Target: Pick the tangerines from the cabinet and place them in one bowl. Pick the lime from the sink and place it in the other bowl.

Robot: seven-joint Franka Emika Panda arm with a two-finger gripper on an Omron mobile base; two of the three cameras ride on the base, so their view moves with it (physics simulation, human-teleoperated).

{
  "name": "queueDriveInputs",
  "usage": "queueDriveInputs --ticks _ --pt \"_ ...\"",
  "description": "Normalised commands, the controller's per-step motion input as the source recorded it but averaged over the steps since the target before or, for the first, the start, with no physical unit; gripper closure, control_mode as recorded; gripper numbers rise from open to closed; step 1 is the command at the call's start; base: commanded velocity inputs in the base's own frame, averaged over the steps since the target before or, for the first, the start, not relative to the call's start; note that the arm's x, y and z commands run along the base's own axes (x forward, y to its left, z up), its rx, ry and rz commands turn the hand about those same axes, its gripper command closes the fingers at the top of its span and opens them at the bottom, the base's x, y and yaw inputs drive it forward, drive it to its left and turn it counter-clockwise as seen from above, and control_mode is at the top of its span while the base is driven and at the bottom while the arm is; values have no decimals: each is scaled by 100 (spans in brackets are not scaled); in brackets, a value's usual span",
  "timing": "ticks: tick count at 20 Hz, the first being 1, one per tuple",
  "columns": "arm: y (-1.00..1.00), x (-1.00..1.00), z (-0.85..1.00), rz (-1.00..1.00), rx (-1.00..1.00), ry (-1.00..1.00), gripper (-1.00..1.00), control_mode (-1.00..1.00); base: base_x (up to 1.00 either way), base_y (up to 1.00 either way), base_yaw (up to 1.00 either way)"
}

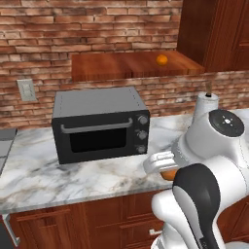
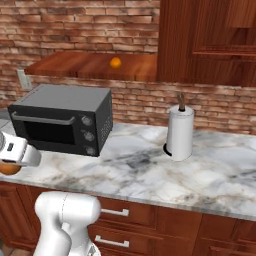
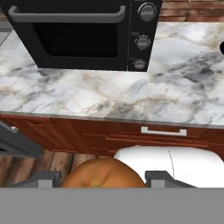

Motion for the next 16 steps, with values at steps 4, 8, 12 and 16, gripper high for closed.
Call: queueDriveInputs --ticks 4,8,12,16 --pt "0 0 0 0 0 0 100 100 -63 0 0" --pt "0 0 0 0 0 0 100 100 -59 0 0" --pt "0 0 0 0 0 0 100 100 -40 0 0" --pt "0 0 0 0 0 0 100 100 -30 0 0"
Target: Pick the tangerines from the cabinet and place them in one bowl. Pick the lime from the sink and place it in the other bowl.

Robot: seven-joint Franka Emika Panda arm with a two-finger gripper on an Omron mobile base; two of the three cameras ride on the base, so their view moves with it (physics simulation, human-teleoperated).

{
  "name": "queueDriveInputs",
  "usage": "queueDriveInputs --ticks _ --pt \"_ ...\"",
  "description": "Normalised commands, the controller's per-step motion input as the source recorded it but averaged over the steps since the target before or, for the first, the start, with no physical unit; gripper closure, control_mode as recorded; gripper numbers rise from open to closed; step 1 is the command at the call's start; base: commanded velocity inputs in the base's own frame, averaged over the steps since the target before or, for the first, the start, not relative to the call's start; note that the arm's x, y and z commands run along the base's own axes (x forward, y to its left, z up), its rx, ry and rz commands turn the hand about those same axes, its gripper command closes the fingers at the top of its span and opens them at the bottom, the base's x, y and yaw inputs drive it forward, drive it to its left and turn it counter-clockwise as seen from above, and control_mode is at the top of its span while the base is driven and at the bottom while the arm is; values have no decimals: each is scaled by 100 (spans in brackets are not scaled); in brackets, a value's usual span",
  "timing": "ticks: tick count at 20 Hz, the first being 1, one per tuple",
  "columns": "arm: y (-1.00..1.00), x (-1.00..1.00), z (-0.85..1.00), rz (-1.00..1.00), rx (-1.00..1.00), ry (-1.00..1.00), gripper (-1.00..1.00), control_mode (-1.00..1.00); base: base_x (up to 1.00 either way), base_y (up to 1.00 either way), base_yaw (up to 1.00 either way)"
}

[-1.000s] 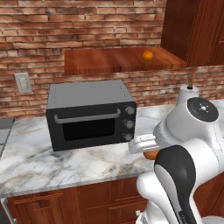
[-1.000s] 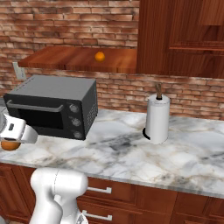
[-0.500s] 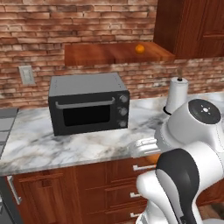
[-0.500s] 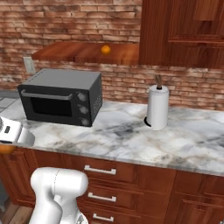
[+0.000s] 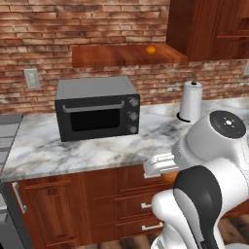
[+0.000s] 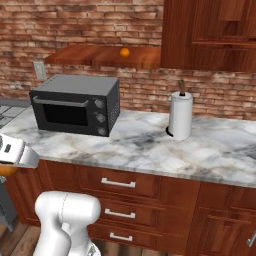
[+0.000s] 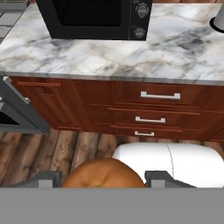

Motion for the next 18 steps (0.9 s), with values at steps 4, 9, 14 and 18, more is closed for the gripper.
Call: queueDriveInputs --ticks 4,9,14,18 --pt "0 0 0 0 0 0 100 100 -6 0 0" --pt "0 0 0 0 0 0 100 100 -6 0 0" --pt "0 0 0 0 0 0 100 100 -24 1 8" --pt "0 0 0 0 0 0 100 100 -27 0 16"
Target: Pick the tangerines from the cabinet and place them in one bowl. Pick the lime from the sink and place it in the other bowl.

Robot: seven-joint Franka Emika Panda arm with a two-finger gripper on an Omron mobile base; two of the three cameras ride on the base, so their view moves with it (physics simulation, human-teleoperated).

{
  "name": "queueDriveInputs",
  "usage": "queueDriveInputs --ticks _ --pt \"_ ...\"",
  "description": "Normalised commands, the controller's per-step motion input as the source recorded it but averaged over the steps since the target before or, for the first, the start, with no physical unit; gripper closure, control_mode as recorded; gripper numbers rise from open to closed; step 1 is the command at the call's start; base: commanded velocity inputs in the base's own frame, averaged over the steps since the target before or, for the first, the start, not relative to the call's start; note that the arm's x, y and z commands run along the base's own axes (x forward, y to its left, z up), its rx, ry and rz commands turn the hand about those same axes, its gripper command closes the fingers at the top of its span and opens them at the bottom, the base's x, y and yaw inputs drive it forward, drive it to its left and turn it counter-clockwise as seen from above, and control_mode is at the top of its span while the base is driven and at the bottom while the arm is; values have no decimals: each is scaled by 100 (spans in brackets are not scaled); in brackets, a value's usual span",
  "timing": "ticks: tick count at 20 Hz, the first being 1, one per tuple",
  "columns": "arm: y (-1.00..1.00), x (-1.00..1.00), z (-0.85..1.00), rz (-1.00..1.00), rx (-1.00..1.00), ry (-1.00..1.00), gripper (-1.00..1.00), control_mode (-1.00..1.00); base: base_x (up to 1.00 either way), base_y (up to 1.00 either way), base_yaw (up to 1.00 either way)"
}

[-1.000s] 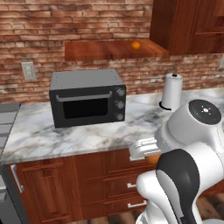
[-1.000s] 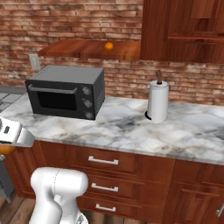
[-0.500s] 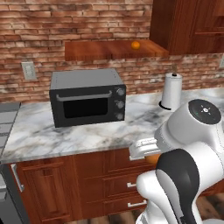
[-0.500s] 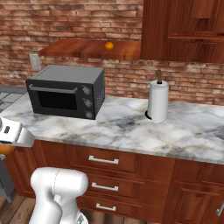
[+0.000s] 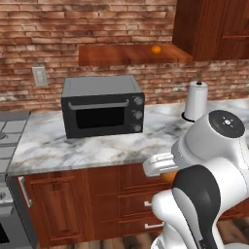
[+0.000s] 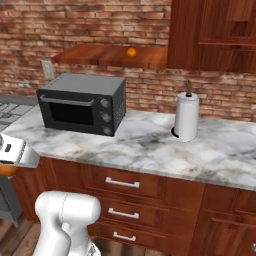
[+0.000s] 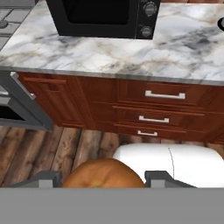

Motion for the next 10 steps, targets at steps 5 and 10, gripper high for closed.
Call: queueDriveInputs --ticks 5,10 --pt "0 0 0 0 0 0 100 100 -19 0 17" --pt "0 0 0 0 0 0 100 100 -14 0 17"
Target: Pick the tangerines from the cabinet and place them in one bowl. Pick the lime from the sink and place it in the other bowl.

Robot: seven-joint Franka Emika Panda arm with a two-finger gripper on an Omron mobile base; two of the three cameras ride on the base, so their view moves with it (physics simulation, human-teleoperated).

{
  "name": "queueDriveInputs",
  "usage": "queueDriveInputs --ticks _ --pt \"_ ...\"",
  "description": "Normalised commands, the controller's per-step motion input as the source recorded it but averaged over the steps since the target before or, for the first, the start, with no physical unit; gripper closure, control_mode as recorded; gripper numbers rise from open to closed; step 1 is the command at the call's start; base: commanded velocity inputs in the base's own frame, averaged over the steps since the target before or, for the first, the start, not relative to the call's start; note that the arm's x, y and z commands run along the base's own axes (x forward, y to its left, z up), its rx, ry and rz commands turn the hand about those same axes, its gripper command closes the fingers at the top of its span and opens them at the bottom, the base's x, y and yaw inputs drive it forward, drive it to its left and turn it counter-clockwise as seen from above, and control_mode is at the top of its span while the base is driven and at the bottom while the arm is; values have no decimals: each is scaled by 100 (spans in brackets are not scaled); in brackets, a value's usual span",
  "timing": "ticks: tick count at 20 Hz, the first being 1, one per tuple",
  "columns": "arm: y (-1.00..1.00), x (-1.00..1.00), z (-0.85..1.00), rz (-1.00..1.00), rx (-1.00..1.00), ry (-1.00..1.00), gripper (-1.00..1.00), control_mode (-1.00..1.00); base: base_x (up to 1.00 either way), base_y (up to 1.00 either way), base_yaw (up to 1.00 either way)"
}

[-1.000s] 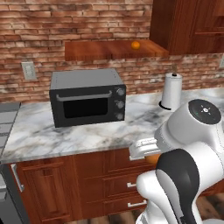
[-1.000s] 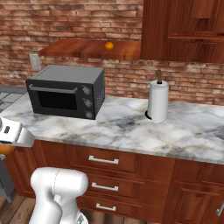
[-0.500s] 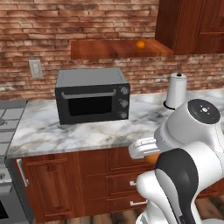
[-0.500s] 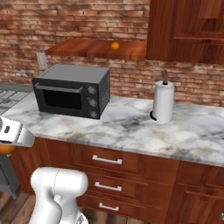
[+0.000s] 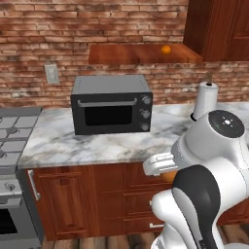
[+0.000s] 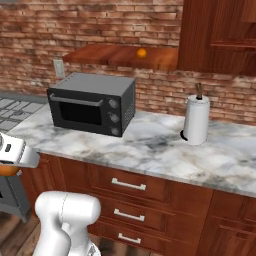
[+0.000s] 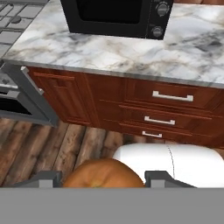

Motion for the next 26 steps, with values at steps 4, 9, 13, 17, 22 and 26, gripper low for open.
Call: queueDriveInputs --ticks 4,9,13,17,22,26 --pt "0 0 0 0 0 0 100 100 -5 -4 8" --pt "0 0 0 0 0 0 100 100 0 -19 -19" --pt "0 0 0 0 0 0 100 100 0 -28 -35" --pt "0 0 0 0 0 0 100 100 0 -26 -38" --pt "0 0 0 0 0 0 100 100 0 -23 -38" --pt "0 0 0 0 0 0 100 100 0 -18 -35"
